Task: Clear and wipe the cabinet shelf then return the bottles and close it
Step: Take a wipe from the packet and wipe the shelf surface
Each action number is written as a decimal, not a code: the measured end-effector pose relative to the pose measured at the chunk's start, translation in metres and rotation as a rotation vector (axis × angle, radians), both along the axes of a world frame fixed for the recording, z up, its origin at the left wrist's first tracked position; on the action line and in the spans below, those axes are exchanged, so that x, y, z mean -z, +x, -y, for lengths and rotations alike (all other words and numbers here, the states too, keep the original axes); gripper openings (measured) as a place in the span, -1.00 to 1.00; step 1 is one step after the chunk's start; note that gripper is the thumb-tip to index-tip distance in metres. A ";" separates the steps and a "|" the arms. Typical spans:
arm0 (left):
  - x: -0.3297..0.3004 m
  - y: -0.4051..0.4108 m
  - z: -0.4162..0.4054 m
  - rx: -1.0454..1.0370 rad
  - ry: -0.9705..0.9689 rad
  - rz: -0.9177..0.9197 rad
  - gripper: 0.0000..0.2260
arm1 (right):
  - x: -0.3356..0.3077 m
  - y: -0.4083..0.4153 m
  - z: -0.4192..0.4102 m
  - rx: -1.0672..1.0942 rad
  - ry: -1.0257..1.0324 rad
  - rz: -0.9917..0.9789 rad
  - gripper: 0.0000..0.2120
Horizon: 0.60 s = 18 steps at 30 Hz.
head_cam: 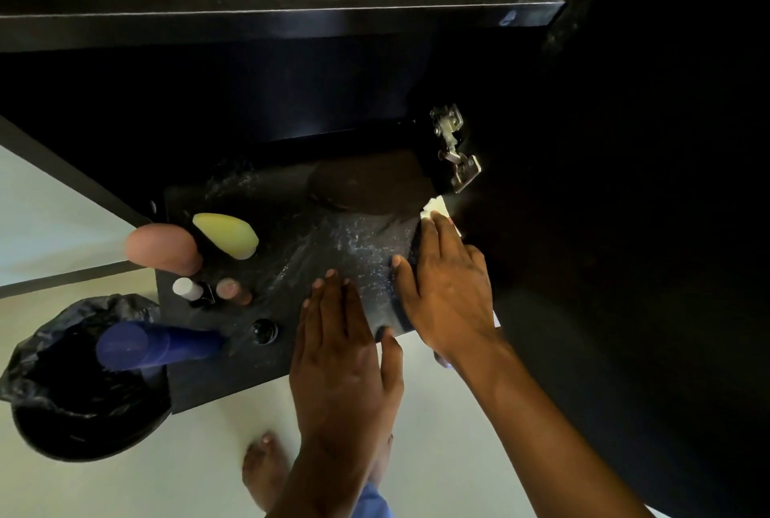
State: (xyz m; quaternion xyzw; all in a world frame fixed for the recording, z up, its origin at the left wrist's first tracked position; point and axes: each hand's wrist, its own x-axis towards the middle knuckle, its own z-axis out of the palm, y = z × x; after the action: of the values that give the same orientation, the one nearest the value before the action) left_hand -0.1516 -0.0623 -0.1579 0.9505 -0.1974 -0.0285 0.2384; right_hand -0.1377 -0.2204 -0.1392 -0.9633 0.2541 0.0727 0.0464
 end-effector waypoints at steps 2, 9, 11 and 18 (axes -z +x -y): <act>0.000 0.000 0.001 0.002 -0.010 0.003 -0.34 | -0.004 -0.016 -0.004 0.010 0.002 -0.008 -0.30; -0.007 0.005 0.003 -0.017 0.020 -0.054 -0.42 | -0.004 -0.062 -0.013 0.081 -0.006 -0.010 -0.36; -0.008 0.005 0.002 -0.011 0.009 -0.057 -0.41 | -0.005 -0.063 -0.014 0.090 -0.010 0.010 -0.37; -0.015 -0.011 0.002 0.005 -0.010 -0.111 -0.18 | -0.003 -0.017 -0.002 0.020 0.024 0.036 -0.35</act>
State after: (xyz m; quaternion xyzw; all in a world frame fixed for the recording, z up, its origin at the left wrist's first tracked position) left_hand -0.1630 -0.0647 -0.1428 0.9457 -0.1864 -0.0811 0.2535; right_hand -0.1549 -0.2188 -0.1361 -0.9613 0.2619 0.0580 0.0632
